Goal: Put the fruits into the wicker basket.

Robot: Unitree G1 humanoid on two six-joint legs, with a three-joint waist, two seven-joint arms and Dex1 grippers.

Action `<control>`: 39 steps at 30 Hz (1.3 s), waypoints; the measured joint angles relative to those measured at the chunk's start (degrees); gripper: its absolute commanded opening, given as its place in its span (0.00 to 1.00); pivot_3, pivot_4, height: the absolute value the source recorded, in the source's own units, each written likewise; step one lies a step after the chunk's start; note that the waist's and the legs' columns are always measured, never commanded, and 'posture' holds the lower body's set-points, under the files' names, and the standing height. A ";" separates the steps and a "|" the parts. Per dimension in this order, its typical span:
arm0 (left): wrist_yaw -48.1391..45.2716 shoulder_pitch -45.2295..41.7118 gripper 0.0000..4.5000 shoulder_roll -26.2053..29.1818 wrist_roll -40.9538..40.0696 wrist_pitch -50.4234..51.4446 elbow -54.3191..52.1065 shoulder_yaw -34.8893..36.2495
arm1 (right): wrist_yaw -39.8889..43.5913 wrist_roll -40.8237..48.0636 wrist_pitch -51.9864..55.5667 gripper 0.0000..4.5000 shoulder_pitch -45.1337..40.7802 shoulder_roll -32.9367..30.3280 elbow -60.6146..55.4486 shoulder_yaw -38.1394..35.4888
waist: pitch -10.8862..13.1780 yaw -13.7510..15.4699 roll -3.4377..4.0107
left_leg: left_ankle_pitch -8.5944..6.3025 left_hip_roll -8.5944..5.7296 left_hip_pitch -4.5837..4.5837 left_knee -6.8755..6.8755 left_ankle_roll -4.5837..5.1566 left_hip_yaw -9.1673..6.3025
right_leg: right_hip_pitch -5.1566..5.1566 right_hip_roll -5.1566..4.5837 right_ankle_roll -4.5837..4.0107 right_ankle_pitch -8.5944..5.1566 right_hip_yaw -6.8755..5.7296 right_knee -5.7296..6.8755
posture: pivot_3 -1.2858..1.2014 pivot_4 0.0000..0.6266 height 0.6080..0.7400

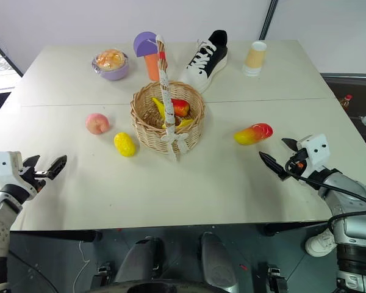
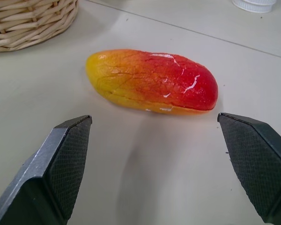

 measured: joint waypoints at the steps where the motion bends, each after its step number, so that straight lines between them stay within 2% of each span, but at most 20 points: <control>1: 0.00 -0.01 1.00 0.00 -0.01 -0.11 0.00 0.00 | 0.00 0.00 -0.01 1.00 -0.02 0.00 0.00 0.00 | 0.00 0.01 0.00 | 0.00 0.00 0.00 0.00 0.00 0.00 | 0.00 0.00 0.00 0.00 0.00 0.00 | 0.52 0.24 1.00; 11: 1.54 -2.66 1.00 0.26 0.32 0.71 -1.66 -0.76 | 1.01 0.11 0.18 1.00 -0.71 -0.60 -0.85 0.02 | 0.00 0.10 0.00 | 0.00 -0.01 0.00 0.01 0.00 0.00 | 0.01 0.00 0.01 0.01 0.00 0.00 | 0.52 0.24 1.00; 18: 2.72 -8.44 1.00 1.81 0.80 5.48 -4.02 -5.13 | 3.85 3.00 5.11 1.00 -4.13 -3.92 -10.13 1.29 | 0.00 0.09 0.00 | 0.00 -0.01 0.00 0.01 0.00 -0.03 | 0.01 0.05 0.01 0.01 -0.01 0.01 | 0.52 0.24 1.00; 22: 3.20 -15.59 1.00 4.29 2.09 9.95 -3.85 -9.12 | 6.03 7.10 10.68 1.00 -4.81 -6.75 -19.10 2.97 | 0.00 0.50 -0.01 | 0.00 -0.06 -0.02 0.04 0.00 -0.04 | 0.02 0.06 0.02 0.01 -0.03 0.01 | 0.52 0.24 1.00; 29: 4.24 -31.24 1.00 5.61 7.27 17.88 3.91 -19.99 | 6.26 13.73 19.15 1.00 -11.84 -6.91 -31.18 9.75 | 0.00 1.04 -0.02 | -0.02 -0.16 -0.03 0.04 0.04 -0.05 | 0.00 0.10 0.03 0.01 -0.03 0.01 | 0.52 0.24 1.00; 39: 3.62 -42.28 1.00 2.57 11.65 20.19 18.21 -25.41 | 5.43 16.30 21.60 1.00 -15.55 -5.49 -35.42 14.98 | 0.00 1.34 -0.06 | -0.03 -0.21 -0.07 0.08 0.05 -0.08 | -0.01 0.05 0.03 0.01 -0.06 0.01 | 0.52 0.24 1.00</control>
